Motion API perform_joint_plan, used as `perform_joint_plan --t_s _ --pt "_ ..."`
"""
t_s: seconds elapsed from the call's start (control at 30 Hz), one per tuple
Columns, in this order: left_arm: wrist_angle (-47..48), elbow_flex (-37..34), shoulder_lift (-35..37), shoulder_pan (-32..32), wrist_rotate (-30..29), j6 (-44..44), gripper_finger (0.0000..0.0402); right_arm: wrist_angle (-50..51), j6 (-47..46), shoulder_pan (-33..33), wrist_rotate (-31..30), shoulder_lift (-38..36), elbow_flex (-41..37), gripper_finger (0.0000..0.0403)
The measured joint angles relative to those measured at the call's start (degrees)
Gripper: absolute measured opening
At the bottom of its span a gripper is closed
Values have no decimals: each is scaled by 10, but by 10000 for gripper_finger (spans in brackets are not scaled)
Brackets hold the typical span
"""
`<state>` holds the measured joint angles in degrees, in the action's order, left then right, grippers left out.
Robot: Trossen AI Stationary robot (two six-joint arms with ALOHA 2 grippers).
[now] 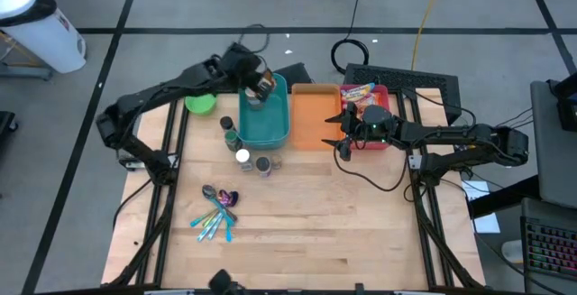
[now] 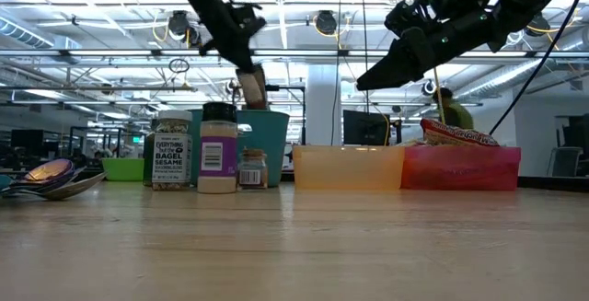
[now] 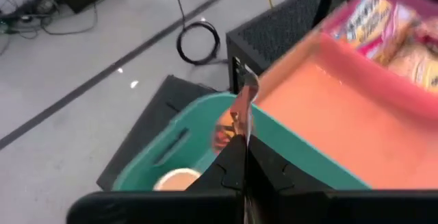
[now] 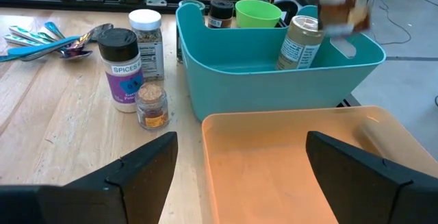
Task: Pick & Place Food Item
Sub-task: Put the orange seasoning pack into the green bin, then put the black and orange seasoning bottle into the green bin
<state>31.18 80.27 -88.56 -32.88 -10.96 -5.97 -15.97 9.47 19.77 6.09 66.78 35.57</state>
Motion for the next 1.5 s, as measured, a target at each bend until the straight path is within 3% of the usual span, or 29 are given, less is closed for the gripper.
perform_joint_plan --t_s 0.6,1.1,1.23,1.5 --pt "-72 0 -160 -23 -6 -9 4 0 -3 0 0 0 0 318" --pt "-89 0 -172 -18 -6 -3 28 0 -8 0 0 0 0 318" --pt "-90 0 -172 -15 -9 3 65 0 -9 0 0 0 0 318" --pt "-70 0 -108 -15 -16 20 207 0 -6 0 0 0 0 318"
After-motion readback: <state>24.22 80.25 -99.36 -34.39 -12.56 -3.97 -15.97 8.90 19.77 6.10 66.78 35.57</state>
